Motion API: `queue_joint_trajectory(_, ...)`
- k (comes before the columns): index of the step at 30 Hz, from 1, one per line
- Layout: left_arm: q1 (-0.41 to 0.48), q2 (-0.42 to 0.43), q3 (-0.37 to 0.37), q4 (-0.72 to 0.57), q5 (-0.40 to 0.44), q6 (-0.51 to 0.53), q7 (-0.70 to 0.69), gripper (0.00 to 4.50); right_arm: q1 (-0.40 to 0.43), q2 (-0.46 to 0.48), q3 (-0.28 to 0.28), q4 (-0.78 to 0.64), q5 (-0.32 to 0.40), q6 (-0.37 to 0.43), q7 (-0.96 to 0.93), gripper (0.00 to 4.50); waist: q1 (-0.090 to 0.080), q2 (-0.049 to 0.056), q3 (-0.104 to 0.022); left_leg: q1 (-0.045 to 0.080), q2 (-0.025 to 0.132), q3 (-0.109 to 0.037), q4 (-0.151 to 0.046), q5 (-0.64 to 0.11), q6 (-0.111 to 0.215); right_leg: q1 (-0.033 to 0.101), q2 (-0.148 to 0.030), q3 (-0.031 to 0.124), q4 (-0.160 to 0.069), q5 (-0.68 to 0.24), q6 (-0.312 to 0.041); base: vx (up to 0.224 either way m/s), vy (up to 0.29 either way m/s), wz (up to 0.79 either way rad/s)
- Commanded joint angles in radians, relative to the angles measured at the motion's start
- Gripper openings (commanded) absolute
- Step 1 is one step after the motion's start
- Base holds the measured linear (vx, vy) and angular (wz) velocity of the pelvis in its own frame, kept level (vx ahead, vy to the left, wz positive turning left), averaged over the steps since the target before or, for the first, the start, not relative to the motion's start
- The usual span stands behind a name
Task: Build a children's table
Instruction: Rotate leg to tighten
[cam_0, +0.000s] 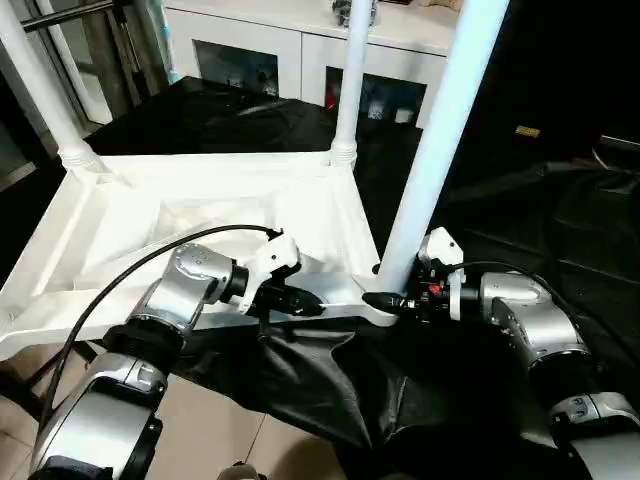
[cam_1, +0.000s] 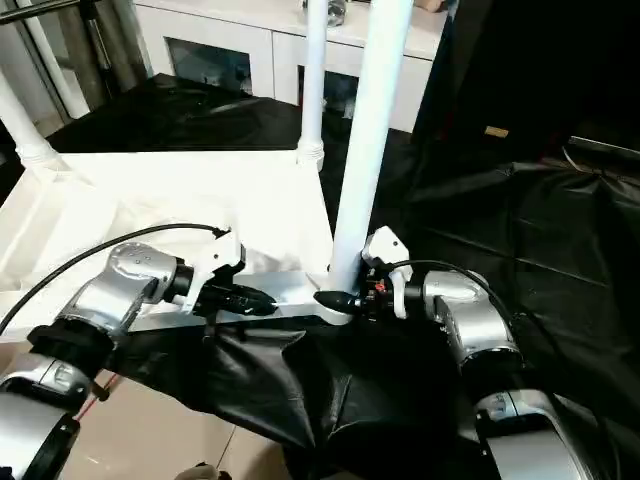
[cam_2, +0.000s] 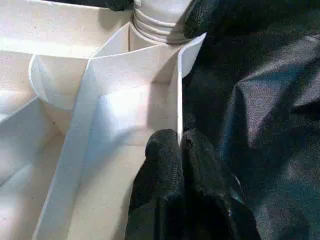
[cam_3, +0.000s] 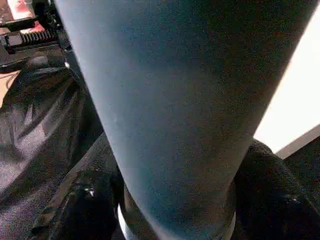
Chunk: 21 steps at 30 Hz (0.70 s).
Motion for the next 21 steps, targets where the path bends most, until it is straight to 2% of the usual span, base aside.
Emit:
queue_joint_trajectory(1, -0.003, -0.018, -0.014, -0.032, -0.017, -0.004, 0.002, 0.0, 0.017, 0.014, 0.045, -0.04, 0.002, 0.012, 0.047, 2.62, 0.001, -0.005, -0.06, 0.013, 0.03, -0.003, -0.059, -0.204, 0.049, 0.05, -0.068, 0.042, -0.068, -0.154, -0.229, 0.0, 0.0, 0.0)
queue_joint_trajectory(6, -0.012, -0.042, -0.001, -0.019, -0.013, 0.007, 0.053, 0.0, 0.034, 0.036, 0.032, -0.029, 0.003, 0.024, -0.014, 2.61, 0.003, -0.005, -0.06, 0.013, 0.03, -0.003, -0.058, -0.199, 0.051, 0.05, -0.067, 0.043, -0.068, -0.145, -0.228, 0.0, 0.0, 0.0)
queue_joint_trajectory(8, -0.019, -0.055, 0.008, -0.011, -0.016, 0.013, 0.077, 0.0, 0.032, 0.051, 0.02, -0.007, -0.008, 0.02, -0.068, 2.61, 0.001, -0.005, -0.057, 0.015, 0.03, -0.004, -0.061, -0.217, 0.039, 0.047, -0.069, 0.043, -0.072, -0.181, -0.222, 0.0, 0.0, 0.0)
queue_joint_trajectory(9, -0.028, -0.072, 0.02, 0.001, -0.021, 0.024, 0.11, 0.0, 0.023, 0.065, 0.01, 0.023, -0.023, 0.015, -0.132, 2.61, 0.001, -0.006, -0.057, 0.015, 0.029, -0.004, -0.062, -0.227, 0.034, 0.048, -0.069, 0.043, -0.074, -0.201, -0.218, 0.0, 0.0, 0.0)
queue_joint_trajectory(10, -0.049, -0.108, 0.04, 0.034, -0.021, 0.038, 0.185, 0.0, -0.001, 0.1, -0.017, 0.091, -0.049, 0.021, -0.284, 2.61, -0.003, -0.004, -0.054, 0.018, 0.027, -0.005, -0.064, -0.251, 0.021, 0.043, -0.071, 0.043, -0.08, -0.253, -0.211, 0.0, 0.0, 0.0)
queue_joint_trajectory(11, -0.06, -0.123, 0.046, 0.049, -0.017, 0.043, 0.222, 0.0, -0.011, 0.116, -0.029, 0.118, -0.056, 0.027, -0.343, 2.61, -0.008, -0.001, -0.053, 0.02, 0.025, -0.009, -0.068, -0.277, 0.001, 0.043, -0.073, 0.043, -0.086, -0.312, -0.199, 0.0, 0.0, 0.0)
queue_joint_trajectory(13, -0.084, -0.158, 0.057, 0.088, -0.007, 0.048, 0.304, 0.0, -0.032, 0.153, -0.051, 0.166, -0.065, 0.051, -0.472, 2.61, -0.016, -0.003, -0.054, 0.021, 0.024, -0.011, -0.069, -0.286, -0.013, 0.043, -0.073, 0.044, -0.09, -0.339, -0.182, 0.0, 0.0, 0.0)
queue_joint_trajectory(16, -0.12, -0.221, 0.076, 0.141, -0.001, 0.049, 0.433, 0.0, -0.071, 0.227, -0.088, 0.235, -0.067, 0.105, -0.685, 2.6, -0.018, 0.001, -0.056, 0.023, 0.023, -0.011, -0.067, -0.28, -0.012, 0.042, -0.071, 0.046, -0.089, -0.31, -0.181, 0.0, 0.0, 0.0)
queue_joint_trajectory(17, -0.128, -0.237, 0.075, 0.152, 0.005, 0.046, 0.465, 0.0, -0.084, 0.247, -0.087, 0.254, -0.075, 0.109, -0.734, 2.6, -0.02, 0.001, -0.057, 0.02, 0.022, -0.01, -0.068, -0.27, -0.011, 0.043, -0.069, 0.046, -0.088, -0.29, -0.181, 0.0, 0.0, 0.0)
queue_joint_trajectory(21, -0.145, -0.271, 0.07, 0.175, 0.021, 0.044, 0.528, 0.0, -0.112, 0.292, -0.082, 0.291, -0.097, 0.083, -0.819, 2.6, -0.017, 0.003, -0.059, 0.022, 0.021, -0.008, -0.066, -0.264, -0.004, 0.042, -0.069, 0.047, -0.089, -0.275, -0.175, 0.0, 0.0, 0.0)
